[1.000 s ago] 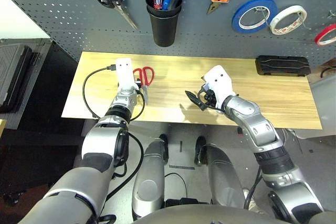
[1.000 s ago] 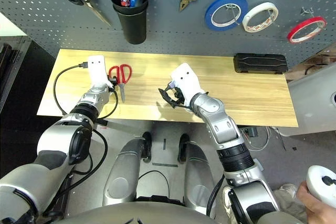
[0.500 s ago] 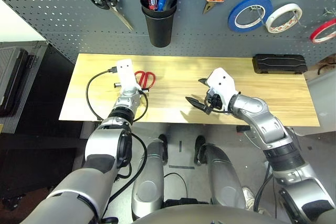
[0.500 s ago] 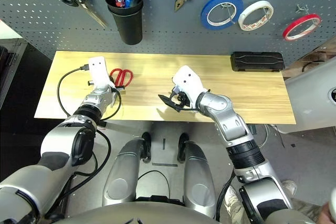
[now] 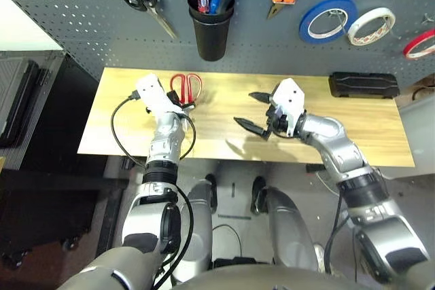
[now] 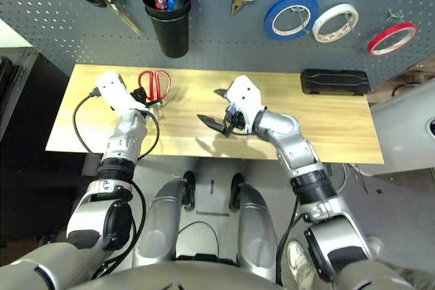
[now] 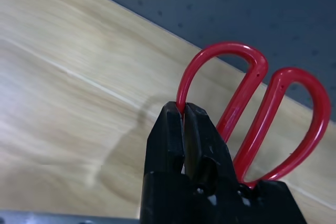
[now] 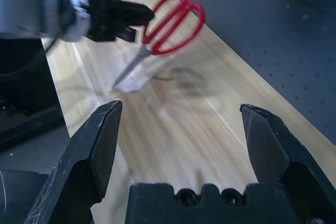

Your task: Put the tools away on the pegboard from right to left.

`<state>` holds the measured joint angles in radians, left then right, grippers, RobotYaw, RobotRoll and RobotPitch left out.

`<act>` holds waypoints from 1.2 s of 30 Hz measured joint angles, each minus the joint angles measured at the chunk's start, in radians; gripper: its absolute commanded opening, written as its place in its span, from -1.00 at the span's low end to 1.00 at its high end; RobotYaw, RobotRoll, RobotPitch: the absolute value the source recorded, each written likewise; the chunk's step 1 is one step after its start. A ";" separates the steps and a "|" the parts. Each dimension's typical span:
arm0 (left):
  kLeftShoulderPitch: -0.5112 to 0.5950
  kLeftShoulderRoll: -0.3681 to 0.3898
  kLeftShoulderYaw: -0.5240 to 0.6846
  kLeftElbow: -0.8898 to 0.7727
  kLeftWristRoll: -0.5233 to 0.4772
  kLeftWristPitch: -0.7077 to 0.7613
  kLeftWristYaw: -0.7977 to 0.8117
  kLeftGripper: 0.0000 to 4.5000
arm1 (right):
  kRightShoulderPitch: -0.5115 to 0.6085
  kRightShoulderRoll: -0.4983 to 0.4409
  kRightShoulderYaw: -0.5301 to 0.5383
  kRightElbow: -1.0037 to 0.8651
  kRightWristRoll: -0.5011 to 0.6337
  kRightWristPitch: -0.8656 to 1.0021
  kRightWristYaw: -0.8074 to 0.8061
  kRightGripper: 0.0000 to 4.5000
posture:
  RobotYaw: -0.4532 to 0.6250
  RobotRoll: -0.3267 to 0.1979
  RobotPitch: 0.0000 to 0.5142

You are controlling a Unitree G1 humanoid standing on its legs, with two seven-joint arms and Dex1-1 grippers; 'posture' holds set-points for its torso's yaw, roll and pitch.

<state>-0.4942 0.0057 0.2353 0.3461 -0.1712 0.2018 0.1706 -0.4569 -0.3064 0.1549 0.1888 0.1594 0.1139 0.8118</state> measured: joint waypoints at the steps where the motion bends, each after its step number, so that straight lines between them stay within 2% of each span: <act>1: 0.026 -0.004 -0.003 -0.063 -0.003 0.022 0.001 -0.99 | -0.005 -0.004 -0.009 0.011 0.008 -0.011 0.012 1.00 | 0.37 0.25 -0.07; 9: 0.192 -0.002 -0.033 -0.437 -0.031 0.108 -0.041 -0.99 | -0.043 -0.034 -0.074 0.092 0.084 -0.134 0.122 1.00 | 0.44 0.25 -0.16; 17: 0.232 0.011 -0.040 -0.632 -0.105 0.129 -0.112 -0.99 | -0.066 -0.063 -0.150 0.126 0.193 -0.197 0.242 1.00 | 0.46 0.25 -0.19; 24: 0.222 0.048 -0.038 -0.769 -0.180 0.195 -0.145 -0.99 | -0.067 -0.113 -0.224 0.094 0.316 -0.167 0.341 1.00 | 0.46 0.25 -0.19; 36: 0.061 0.131 0.026 -0.798 -0.258 0.284 -0.142 -0.99 | -0.157 -0.239 -0.321 0.042 0.461 -0.001 0.411 1.00 | 0.38 0.25 -0.22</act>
<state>-0.4328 0.1370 0.2614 -0.4523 -0.4291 0.4856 0.0290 -0.6140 -0.5453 -0.1659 0.2309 0.6200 0.1130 1.2225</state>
